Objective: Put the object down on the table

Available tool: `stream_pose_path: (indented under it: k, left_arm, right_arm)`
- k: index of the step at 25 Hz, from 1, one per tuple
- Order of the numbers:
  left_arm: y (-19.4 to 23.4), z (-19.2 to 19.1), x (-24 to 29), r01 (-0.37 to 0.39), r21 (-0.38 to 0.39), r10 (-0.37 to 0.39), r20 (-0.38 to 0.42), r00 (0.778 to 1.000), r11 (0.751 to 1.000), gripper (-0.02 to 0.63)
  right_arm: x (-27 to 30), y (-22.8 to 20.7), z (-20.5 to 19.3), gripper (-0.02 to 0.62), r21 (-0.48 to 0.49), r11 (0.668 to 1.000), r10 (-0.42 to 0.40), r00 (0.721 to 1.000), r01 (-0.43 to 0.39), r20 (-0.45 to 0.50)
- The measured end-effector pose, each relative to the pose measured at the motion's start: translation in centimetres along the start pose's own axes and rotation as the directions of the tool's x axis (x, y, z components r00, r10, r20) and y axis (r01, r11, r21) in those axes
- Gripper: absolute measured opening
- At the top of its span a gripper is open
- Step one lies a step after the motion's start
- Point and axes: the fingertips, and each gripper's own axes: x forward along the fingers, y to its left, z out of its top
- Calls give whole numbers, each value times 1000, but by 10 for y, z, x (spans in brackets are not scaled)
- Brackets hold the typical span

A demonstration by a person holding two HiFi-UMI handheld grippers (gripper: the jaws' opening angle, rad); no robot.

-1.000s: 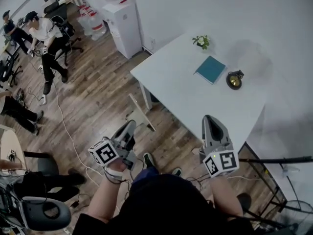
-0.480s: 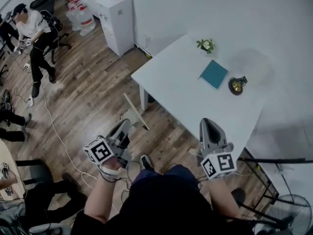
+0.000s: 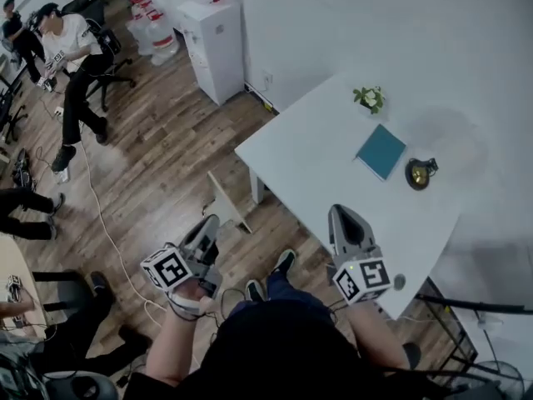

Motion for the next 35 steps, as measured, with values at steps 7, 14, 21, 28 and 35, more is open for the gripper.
stream_pose_path:
  k: [7,14,21,28,35]
  left_arm:
    - [-29,62,34,-31,94,22,91,996,995,6]
    - [-43,63,94,-25,132,17,63,998,991,6]
    - [-35,62,132,-23,125,22,8,1000,992,6]
    - [-31,63,218,104,89,-93,-125,988,991,6]
    - [-14,90,326,237,94,-188,-366,911,967,6]
  right_arm:
    - [62,-23,35,5,24,994,103,992,-105,75]
    - [93,-67,40,5,22,995,99,992,-100,78]
    - [97,-101,46,5,-33,999,33,996,-30,83]
    - [95,-153,53,5,-30,988,-148,985,151,85]
    - [111,-195,64,5,36,902,-431,900,429,63]
